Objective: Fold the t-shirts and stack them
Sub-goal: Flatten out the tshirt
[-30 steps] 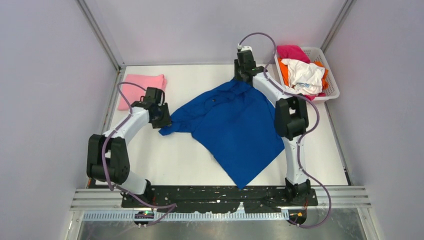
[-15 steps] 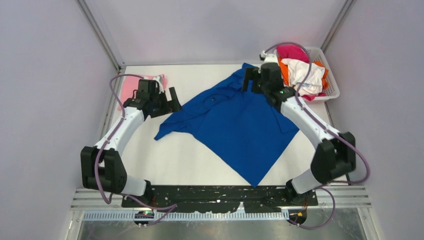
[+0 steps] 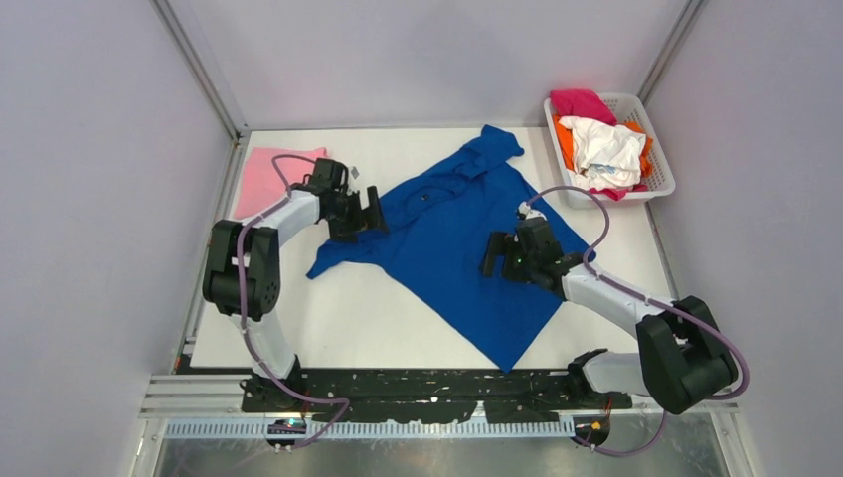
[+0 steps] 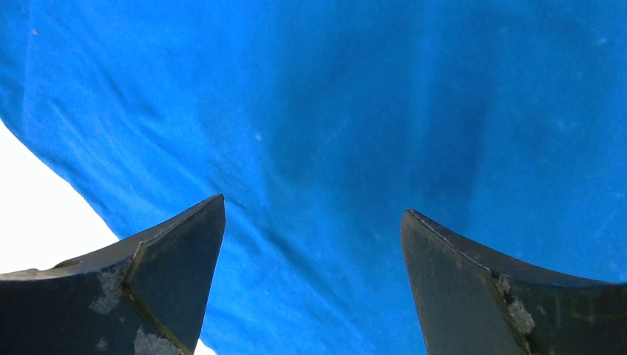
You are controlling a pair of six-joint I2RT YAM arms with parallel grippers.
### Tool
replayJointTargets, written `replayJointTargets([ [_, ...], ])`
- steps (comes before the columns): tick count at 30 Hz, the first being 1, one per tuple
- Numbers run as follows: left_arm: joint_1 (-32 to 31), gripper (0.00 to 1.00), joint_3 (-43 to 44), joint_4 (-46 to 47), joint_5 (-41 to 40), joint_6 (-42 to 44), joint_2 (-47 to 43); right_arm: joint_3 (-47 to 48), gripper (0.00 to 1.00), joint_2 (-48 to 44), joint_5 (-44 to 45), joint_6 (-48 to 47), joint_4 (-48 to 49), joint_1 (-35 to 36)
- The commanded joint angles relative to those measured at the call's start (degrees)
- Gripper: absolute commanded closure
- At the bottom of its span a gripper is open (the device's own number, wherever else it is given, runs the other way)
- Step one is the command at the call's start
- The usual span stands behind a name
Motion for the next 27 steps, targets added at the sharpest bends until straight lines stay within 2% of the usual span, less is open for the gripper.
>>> replayJointTargets([
  [1,-1.6,0.0,-4.0,1.8,1.3,-1.2,-2.5,3.3,0.05,3.8,-0.2,2.2,6.2,0.0],
  [8,-3.9,0.0,-17.9,4.5,-0.1,-4.0,-8.1,13.2,0.05,18.8,2.6,1.4,6.0,-2.6],
  [14,-13.1,0.0,-27.5,6.7,0.7,-8.2,-14.7,25.1,0.05,29.7,1.1,-0.1,4.6,-6.3],
  [16,-16.7,0.0,-29.4,10.7,3.3,-10.9,-15.8,29.3,0.05,34.0,-0.5,-0.5,4.1,-7.1],
  [20,-21.9,0.0,-28.2,16.5,6.2,-14.4,-13.9,38.1,0.05,40.9,-2.3,-1.6,1.6,-7.9],
  [24,-22.2,0.0,-22.7,18.7,6.2,-13.9,-9.2,47.0,0.05,46.9,-5.6,-2.0,-0.6,-8.2],
  [27,-22.2,0.0,-17.2,16.3,5.3,-12.2,-7.5,52.7,0.05,49.1,-5.5,-3.0,-1.2,-8.2],
])
